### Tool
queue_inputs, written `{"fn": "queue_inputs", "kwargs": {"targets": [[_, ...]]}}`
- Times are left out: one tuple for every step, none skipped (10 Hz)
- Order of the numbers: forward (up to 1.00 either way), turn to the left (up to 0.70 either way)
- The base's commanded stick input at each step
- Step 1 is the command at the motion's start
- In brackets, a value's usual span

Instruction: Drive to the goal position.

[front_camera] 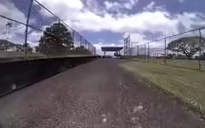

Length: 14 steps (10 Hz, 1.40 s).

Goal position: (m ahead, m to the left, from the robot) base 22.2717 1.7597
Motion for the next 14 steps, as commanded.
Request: {"fn": "queue_inputs", "kwargs": {"targets": [[0.70,0.00],[0.70,0.00],[0.70,0.00],[0.70,0.00],[0.70,0.00],[0.70,0.00],[0.70,0.00],[0.70,0.02],[0.70,0.02],[0.70,0.01],[0.70,0.00],[0.70,0.00],[0.70,0.00],[0.70,0.00]]}}
